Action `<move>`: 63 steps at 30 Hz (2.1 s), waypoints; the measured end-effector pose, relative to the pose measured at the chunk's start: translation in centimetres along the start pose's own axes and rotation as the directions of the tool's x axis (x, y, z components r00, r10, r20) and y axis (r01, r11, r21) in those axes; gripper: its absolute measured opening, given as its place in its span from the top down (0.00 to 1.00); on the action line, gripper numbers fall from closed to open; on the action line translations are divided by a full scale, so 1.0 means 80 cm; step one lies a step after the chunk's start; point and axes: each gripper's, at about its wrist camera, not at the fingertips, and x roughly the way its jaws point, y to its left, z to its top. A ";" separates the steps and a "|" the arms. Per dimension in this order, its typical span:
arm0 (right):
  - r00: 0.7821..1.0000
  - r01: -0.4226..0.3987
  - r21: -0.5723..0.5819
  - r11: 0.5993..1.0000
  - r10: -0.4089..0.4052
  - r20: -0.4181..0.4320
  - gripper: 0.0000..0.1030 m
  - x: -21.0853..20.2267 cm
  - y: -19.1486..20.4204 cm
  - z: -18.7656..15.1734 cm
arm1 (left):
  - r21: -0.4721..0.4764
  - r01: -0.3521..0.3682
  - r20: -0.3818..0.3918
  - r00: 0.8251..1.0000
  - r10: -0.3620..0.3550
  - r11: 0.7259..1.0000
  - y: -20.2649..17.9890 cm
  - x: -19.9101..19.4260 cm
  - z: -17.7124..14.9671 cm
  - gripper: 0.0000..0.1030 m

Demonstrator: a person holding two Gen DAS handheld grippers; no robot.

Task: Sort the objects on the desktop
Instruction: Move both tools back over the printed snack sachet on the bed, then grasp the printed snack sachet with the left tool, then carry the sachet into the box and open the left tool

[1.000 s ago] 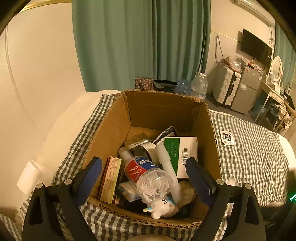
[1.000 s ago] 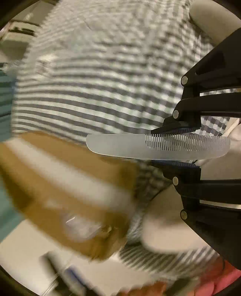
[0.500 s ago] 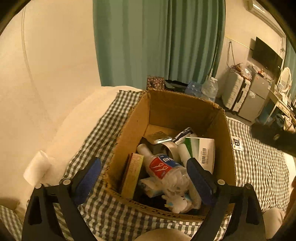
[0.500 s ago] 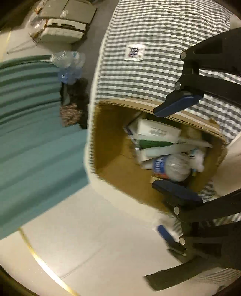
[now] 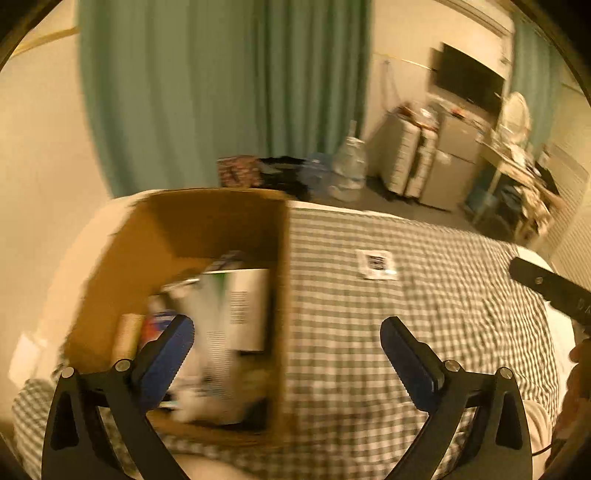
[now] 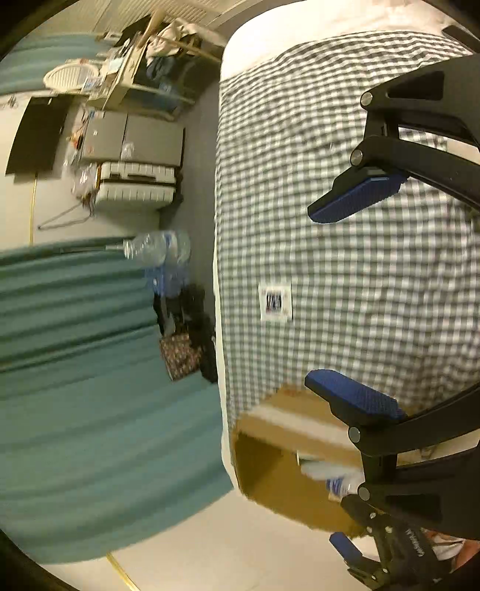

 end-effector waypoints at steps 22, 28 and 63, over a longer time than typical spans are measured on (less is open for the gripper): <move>0.987 0.133 0.126 0.983 -0.143 0.076 0.16 0.170 -0.157 0.017 | 0.060 -0.006 -0.112 0.994 0.013 0.998 -0.160 0.317 0.046 0.00; 0.991 0.133 0.187 0.973 -0.135 0.000 0.16 0.197 -0.187 0.010 | -0.022 0.059 -0.153 0.986 -0.061 0.998 -0.146 0.363 0.051 0.29; 0.984 -0.085 -0.137 0.987 0.105 0.143 0.10 -0.038 0.137 -0.032 | -0.054 0.018 0.015 1.000 -0.017 0.998 0.111 -0.007 0.043 0.36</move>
